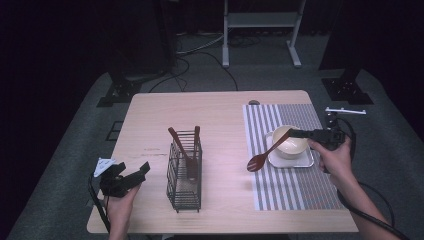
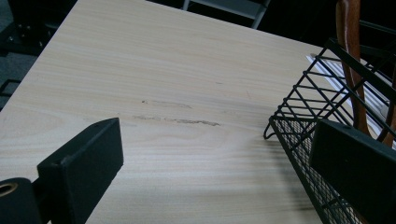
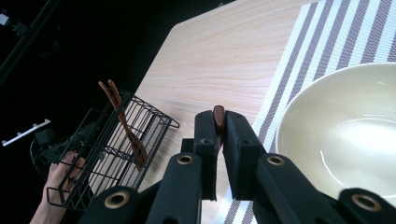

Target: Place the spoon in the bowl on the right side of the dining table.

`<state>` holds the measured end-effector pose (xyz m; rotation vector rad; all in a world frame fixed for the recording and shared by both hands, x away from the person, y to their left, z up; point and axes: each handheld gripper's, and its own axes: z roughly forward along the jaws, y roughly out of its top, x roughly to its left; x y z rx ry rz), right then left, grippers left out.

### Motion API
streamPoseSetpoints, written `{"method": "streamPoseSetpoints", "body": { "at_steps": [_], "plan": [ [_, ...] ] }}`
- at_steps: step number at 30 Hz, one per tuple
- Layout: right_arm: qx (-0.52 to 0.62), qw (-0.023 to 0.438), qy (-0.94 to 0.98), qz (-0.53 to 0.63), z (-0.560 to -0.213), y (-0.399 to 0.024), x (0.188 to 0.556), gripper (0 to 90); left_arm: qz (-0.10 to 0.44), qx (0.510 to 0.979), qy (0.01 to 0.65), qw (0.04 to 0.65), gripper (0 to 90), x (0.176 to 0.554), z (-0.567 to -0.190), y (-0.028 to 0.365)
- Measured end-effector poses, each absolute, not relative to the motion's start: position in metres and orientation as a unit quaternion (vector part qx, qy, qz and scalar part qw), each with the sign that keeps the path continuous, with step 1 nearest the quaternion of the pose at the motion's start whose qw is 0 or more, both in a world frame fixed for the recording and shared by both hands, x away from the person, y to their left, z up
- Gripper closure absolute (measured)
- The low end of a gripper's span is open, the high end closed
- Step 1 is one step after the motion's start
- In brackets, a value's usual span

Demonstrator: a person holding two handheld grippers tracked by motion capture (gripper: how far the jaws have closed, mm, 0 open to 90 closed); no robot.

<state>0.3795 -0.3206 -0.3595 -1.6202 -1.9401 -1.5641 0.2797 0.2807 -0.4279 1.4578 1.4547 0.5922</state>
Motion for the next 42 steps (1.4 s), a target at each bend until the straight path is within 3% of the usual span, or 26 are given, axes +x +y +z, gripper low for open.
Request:
{"method": "streamPoseSetpoints", "body": {
  "at_steps": [42],
  "plan": [
    [-0.567,0.064,-0.632,-0.525,-0.361,-0.349,0.378,83.1,0.243,0.597,0.595,0.479,2.2,0.280,-0.428,0.280]
  ]
}}
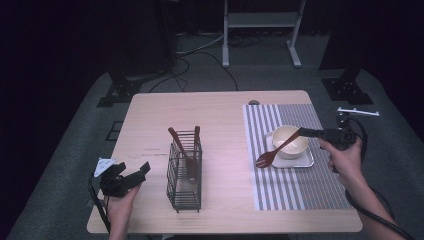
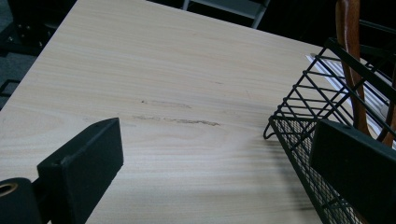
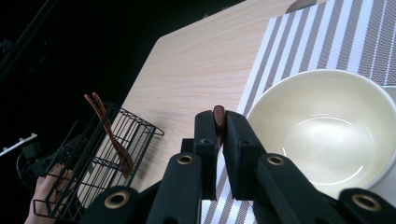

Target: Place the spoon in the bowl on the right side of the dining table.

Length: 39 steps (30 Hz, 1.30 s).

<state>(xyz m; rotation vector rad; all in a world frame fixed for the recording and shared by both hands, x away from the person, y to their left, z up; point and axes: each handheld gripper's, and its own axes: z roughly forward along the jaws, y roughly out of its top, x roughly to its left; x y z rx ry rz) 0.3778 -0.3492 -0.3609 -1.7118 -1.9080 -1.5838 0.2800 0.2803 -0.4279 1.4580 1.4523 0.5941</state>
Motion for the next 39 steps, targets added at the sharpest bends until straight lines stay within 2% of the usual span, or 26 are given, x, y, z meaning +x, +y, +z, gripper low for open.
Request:
{"method": "streamPoseSetpoints", "body": {
  "at_steps": [39],
  "plan": [
    [-0.591,0.042,-0.608,-0.528,-0.355,-0.376,0.378,83.1,0.243,0.598,0.595,0.479,2.2,0.280,-0.428,0.280]
  ]
}}
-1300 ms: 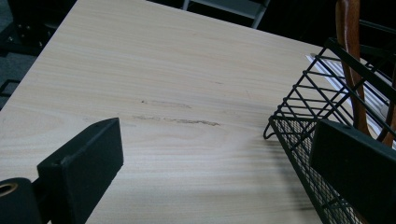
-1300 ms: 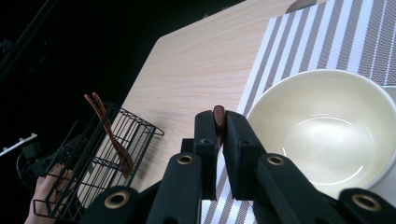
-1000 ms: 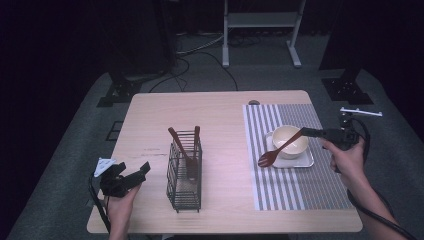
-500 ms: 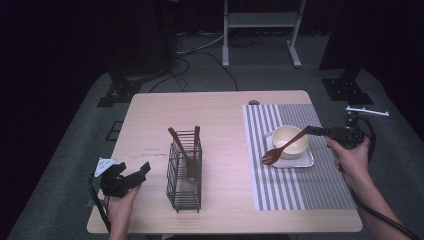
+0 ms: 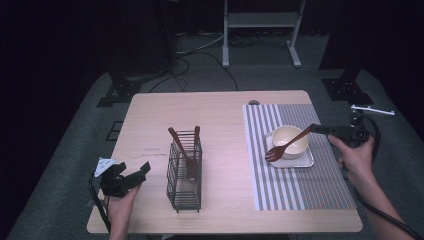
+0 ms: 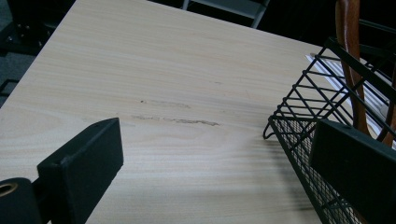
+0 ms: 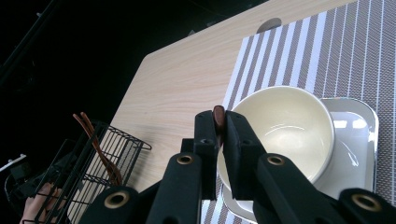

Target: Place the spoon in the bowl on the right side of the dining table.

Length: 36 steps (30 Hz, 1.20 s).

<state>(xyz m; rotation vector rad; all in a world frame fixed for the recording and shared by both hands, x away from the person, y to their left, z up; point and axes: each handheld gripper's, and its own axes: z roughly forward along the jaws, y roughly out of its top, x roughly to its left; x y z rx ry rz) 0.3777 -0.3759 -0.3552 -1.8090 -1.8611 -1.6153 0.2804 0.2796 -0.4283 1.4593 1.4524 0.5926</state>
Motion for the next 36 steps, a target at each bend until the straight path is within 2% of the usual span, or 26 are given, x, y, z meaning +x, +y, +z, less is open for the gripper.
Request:
{"method": "streamPoseSetpoints", "body": {
  "at_steps": [36],
  "plan": [
    [-0.614,0.024,-0.576,-0.539,-0.356,-0.403,0.376,83.1,0.243,0.598,0.595,0.479,2.2,0.281,-0.428,0.280]
  ]
}}
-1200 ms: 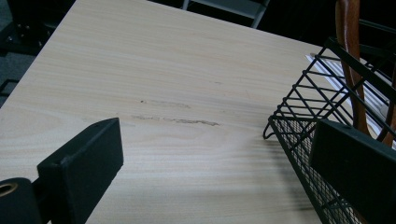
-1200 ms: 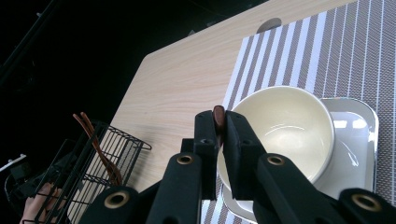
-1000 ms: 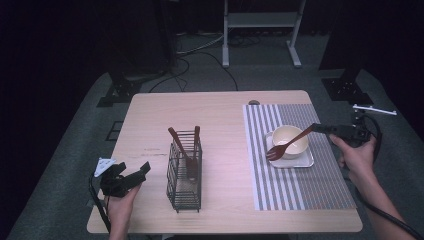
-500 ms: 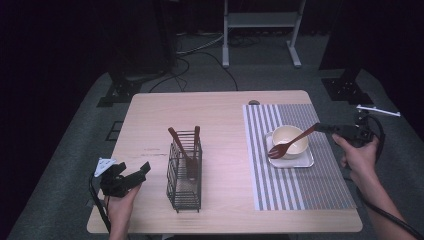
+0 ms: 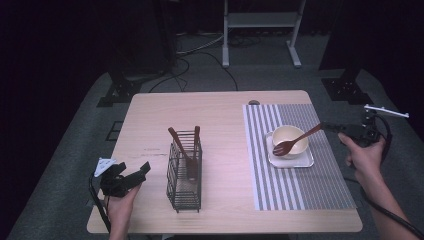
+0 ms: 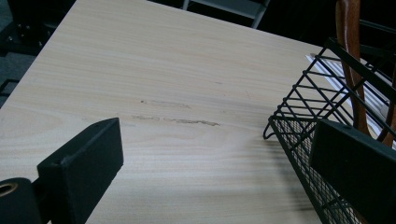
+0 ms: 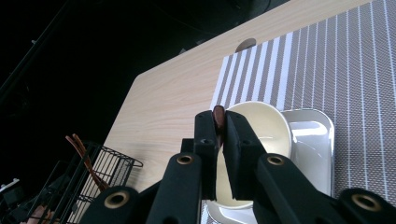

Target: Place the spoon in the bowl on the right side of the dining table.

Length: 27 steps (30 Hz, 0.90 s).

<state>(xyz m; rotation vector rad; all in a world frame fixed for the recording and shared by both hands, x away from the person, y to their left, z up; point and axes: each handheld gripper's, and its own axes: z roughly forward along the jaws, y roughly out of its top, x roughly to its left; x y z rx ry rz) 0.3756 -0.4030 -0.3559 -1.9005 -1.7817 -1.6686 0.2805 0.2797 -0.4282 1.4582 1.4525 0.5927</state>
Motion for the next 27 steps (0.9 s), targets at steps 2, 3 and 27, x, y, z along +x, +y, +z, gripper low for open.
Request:
{"method": "streamPoseSetpoints", "body": {
  "at_steps": [2,3,27],
  "plan": [
    [-0.616,0.023,-0.573,-0.540,-0.356,-0.405,0.375,83.1,0.243,0.597,0.595,0.479,2.2,0.281,-0.428,0.280],
    [-0.616,0.022,-0.572,-0.541,-0.356,-0.406,0.375,83.2,0.243,0.597,0.595,0.479,2.2,0.281,-0.428,0.280],
    [-0.631,0.011,-0.550,-0.547,-0.356,-0.424,0.371,83.2,0.243,0.598,0.595,0.479,2.2,0.281,-0.428,0.280]
  ]
}}
